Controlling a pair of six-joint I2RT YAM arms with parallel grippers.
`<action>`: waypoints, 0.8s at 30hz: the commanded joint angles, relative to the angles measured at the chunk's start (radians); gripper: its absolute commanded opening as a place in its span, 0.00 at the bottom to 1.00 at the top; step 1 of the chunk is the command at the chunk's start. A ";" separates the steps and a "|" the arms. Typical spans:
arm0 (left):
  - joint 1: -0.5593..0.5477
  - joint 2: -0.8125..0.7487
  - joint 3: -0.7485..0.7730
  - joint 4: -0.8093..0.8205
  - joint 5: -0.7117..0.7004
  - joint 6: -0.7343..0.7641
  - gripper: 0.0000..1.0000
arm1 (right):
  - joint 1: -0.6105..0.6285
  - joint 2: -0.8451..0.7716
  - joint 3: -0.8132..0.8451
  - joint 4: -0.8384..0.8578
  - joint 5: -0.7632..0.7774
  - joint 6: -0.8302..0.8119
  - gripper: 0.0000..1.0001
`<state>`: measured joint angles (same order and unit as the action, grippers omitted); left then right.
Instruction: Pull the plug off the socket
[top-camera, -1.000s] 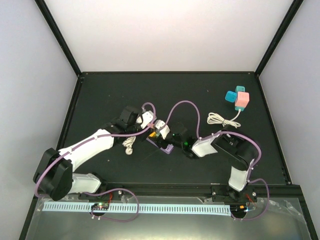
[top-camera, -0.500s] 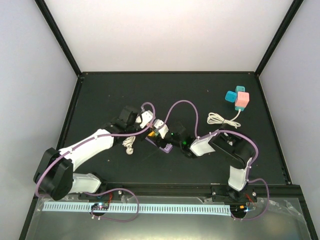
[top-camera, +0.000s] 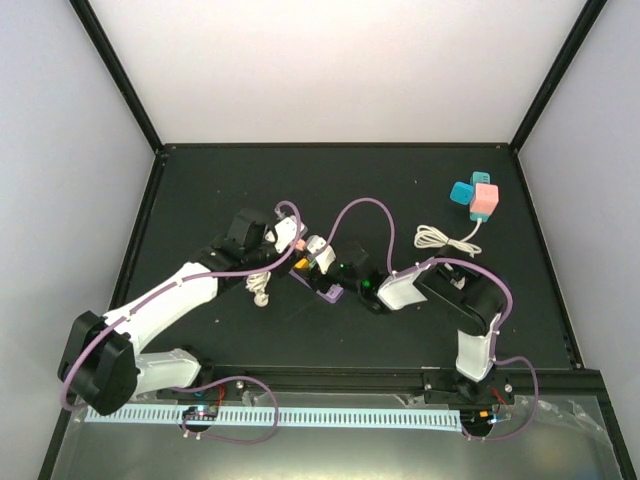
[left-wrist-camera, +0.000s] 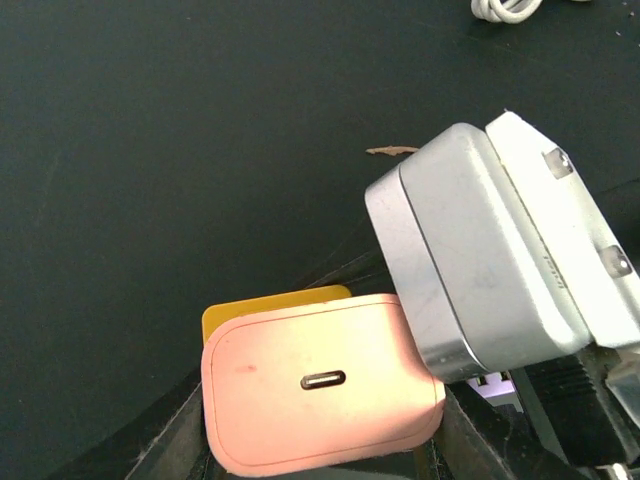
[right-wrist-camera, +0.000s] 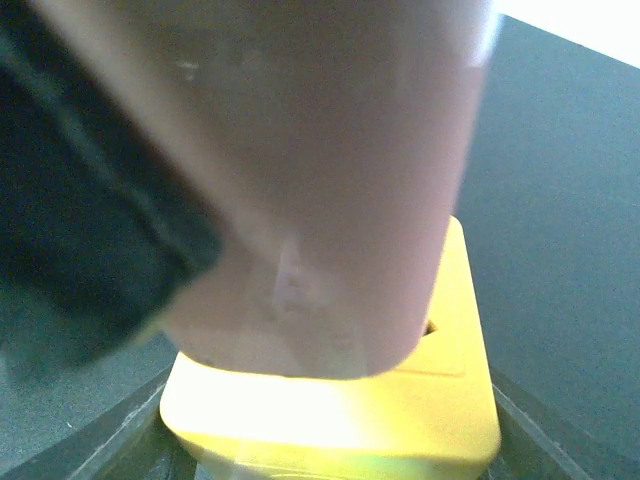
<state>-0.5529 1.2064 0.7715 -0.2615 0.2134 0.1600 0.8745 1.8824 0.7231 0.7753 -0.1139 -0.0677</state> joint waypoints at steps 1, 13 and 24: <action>0.000 -0.021 0.045 0.053 0.061 0.011 0.17 | -0.012 0.065 -0.025 -0.181 0.086 0.000 0.23; 0.194 -0.093 0.158 -0.175 0.051 0.101 0.19 | -0.011 0.040 -0.032 -0.172 0.068 -0.009 0.42; 0.447 0.025 0.308 -0.463 -0.011 0.194 0.22 | -0.011 -0.009 -0.042 -0.157 0.054 -0.014 0.93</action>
<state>-0.1864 1.1572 1.0149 -0.5636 0.2417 0.2935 0.8715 1.8793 0.7071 0.7017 -0.0978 -0.0761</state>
